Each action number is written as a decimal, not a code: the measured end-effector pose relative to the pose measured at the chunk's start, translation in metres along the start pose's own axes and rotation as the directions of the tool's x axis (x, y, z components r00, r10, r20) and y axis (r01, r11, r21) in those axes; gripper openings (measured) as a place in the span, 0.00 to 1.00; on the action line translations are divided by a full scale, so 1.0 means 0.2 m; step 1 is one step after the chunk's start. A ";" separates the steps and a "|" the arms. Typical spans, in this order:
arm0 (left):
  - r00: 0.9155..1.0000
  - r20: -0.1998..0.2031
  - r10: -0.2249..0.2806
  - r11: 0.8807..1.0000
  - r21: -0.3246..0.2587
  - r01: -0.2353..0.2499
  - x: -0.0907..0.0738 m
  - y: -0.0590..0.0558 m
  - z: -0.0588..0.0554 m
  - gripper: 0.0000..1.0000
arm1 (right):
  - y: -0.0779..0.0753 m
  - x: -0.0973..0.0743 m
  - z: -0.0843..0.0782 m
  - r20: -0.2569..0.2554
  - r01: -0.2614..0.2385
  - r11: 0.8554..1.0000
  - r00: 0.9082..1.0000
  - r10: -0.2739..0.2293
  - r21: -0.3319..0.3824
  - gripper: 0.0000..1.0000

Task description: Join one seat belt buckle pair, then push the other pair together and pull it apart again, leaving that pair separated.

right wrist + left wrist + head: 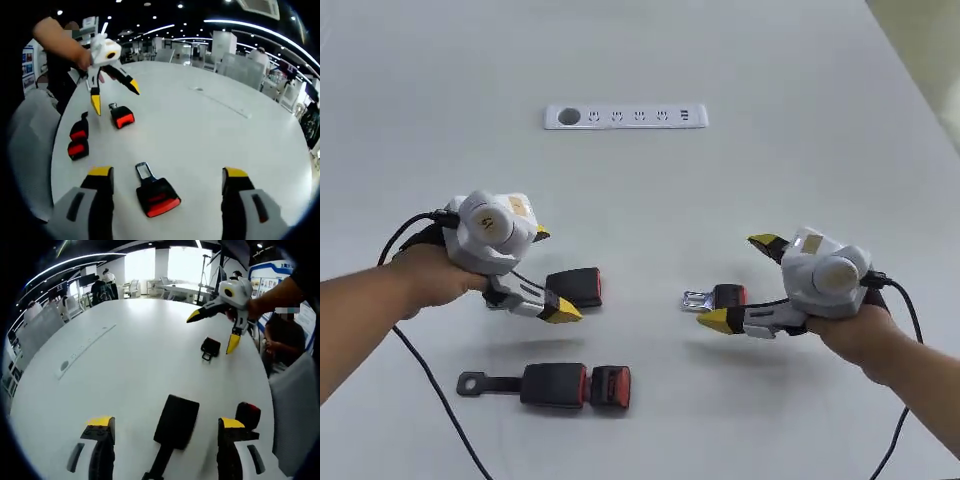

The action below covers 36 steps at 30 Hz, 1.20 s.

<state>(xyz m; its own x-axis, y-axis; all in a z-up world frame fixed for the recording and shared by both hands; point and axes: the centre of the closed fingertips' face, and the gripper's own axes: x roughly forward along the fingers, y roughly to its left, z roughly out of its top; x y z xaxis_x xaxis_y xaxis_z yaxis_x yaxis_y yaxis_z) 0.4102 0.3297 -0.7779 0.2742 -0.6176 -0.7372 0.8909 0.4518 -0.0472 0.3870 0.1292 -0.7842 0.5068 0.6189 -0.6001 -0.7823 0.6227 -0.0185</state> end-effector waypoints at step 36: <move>0.937 0.235 0.258 0.944 -0.267 -0.193 -0.70 -0.32 -0.34 1.00 | 0.42 -0.26 0.09 0.109 0.138 0.990 0.984 -0.139 0.023 1.00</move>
<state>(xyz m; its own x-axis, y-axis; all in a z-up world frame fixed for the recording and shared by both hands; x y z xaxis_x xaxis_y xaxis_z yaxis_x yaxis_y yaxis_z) 0.2909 0.4302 -0.7176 0.5718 -0.6132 -0.5450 0.6916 0.7176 -0.0818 0.3016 0.1573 -0.7394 0.6475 0.5747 -0.5006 -0.6963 0.7130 -0.0821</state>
